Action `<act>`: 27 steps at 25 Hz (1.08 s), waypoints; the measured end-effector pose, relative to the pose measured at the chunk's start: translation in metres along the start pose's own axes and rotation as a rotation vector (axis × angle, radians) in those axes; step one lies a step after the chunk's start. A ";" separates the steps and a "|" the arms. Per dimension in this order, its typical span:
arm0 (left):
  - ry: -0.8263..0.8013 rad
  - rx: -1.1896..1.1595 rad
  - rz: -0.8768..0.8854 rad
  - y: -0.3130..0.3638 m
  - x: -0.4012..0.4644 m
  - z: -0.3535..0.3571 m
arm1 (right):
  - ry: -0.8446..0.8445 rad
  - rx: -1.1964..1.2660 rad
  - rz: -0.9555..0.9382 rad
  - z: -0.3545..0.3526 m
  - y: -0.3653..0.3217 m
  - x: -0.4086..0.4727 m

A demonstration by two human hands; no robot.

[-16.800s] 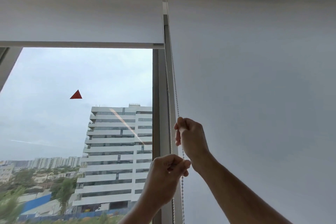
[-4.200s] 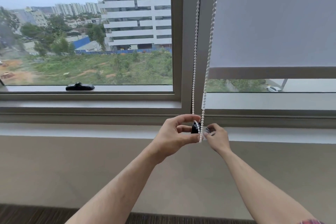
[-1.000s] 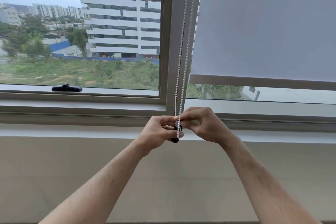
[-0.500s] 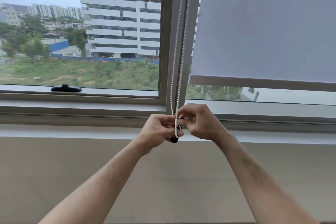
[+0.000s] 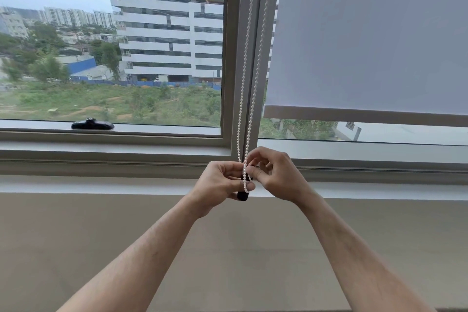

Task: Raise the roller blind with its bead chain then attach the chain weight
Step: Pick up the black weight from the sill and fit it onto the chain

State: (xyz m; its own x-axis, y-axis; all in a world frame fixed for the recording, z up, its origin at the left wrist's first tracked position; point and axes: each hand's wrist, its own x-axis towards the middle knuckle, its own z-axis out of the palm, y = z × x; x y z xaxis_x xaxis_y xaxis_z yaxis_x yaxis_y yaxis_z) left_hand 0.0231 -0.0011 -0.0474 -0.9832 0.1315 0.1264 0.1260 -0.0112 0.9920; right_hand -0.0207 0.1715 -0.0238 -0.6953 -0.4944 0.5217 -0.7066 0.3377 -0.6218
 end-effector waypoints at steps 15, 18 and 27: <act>-0.042 -0.062 0.012 -0.016 -0.005 -0.004 | 0.034 0.241 0.102 0.014 0.024 -0.014; -0.046 -0.040 0.026 -0.022 -0.006 -0.005 | 0.028 0.245 0.103 0.017 0.028 -0.018; 0.044 0.044 -0.047 -0.042 -0.009 -0.002 | 0.055 0.267 0.198 0.035 0.042 -0.032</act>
State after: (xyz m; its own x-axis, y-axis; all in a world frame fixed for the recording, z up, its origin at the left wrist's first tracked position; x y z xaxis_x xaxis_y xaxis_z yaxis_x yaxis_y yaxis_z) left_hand 0.0259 -0.0040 -0.0905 -0.9930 0.0871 0.0803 0.0838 0.0376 0.9958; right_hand -0.0231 0.1739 -0.0870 -0.8269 -0.3937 0.4015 -0.5028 0.1980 -0.8414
